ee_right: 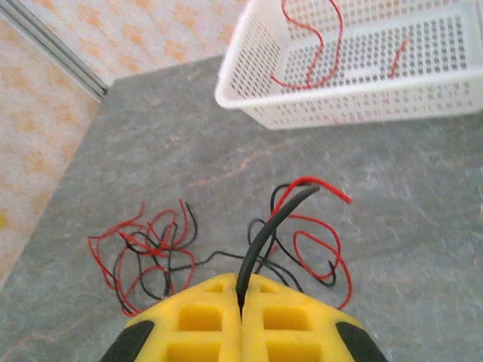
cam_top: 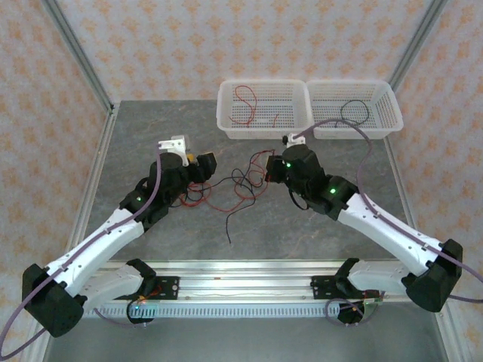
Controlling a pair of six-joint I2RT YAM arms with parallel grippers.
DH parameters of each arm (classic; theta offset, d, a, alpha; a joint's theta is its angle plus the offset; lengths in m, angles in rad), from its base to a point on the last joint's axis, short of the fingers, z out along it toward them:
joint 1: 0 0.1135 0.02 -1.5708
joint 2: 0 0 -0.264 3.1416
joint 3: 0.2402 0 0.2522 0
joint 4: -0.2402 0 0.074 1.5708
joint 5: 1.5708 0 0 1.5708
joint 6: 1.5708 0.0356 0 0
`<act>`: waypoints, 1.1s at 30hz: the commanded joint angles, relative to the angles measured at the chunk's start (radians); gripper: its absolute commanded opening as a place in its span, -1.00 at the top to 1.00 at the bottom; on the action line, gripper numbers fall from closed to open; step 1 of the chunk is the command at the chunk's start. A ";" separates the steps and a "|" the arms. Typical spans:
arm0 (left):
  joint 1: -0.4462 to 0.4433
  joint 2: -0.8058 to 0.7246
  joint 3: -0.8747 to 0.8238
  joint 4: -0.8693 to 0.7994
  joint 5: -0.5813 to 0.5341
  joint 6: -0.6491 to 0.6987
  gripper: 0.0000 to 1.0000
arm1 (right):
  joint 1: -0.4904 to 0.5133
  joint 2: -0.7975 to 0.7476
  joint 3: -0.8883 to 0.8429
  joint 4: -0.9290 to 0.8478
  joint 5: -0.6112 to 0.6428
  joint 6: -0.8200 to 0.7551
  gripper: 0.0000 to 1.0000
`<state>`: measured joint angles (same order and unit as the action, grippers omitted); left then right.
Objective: Untangle the cables
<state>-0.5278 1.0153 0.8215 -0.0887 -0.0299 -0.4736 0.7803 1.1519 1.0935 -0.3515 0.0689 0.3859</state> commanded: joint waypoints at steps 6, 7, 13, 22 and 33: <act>0.007 0.028 -0.034 0.072 0.048 -0.035 -0.41 | 0.005 0.005 0.210 -0.016 0.009 -0.108 1.00; 0.006 0.036 -0.037 0.079 0.055 -0.039 -0.40 | 0.004 0.009 0.237 -0.020 0.006 -0.115 1.00; -0.005 0.078 -0.046 0.121 0.088 -0.054 -0.38 | 0.005 0.065 0.414 -0.064 -0.007 -0.154 1.00; -0.028 0.127 -0.049 0.152 0.103 -0.062 -0.37 | 0.005 0.127 0.591 -0.084 0.073 -0.205 1.00; -0.046 0.040 -0.070 0.175 0.108 -0.063 -0.51 | -0.306 0.262 0.736 -0.089 0.006 -0.238 1.00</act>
<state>-0.5644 1.1011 0.7601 0.0425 0.0719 -0.5270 0.5533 1.3800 1.7847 -0.4347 0.1329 0.1684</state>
